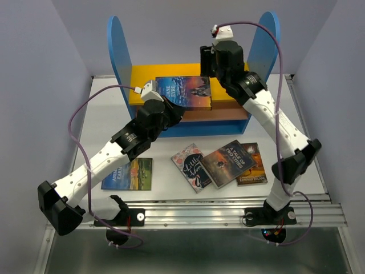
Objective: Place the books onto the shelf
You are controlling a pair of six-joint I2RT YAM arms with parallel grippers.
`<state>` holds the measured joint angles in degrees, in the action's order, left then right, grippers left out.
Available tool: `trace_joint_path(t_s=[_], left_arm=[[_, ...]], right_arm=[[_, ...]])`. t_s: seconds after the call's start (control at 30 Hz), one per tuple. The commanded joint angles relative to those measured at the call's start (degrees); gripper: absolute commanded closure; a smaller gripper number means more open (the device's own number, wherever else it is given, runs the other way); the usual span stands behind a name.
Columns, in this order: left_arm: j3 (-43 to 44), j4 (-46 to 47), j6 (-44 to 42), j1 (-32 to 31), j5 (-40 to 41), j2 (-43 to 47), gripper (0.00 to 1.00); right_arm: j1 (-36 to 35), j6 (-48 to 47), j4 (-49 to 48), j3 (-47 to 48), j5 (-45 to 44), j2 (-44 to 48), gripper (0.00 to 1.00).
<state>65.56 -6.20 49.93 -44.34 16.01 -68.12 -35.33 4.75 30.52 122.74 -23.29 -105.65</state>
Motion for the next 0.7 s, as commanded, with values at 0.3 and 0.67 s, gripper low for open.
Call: trace_joint_path(t_s=[0.3, 0.67], left_arm=[[-1.13, 2.24, -3.08, 1.01, -3.0, 0.35, 1.0], [1.32, 0.66, -4.32, 1.8, 0.78, -2.37, 1.0]], right_arm=[[0.09, 5.7, -2.49, -31.94, -9.41, 21.97, 0.52], [0.09, 4.39, -3.63, -29.93, 2.36, 16.44, 0.56]])
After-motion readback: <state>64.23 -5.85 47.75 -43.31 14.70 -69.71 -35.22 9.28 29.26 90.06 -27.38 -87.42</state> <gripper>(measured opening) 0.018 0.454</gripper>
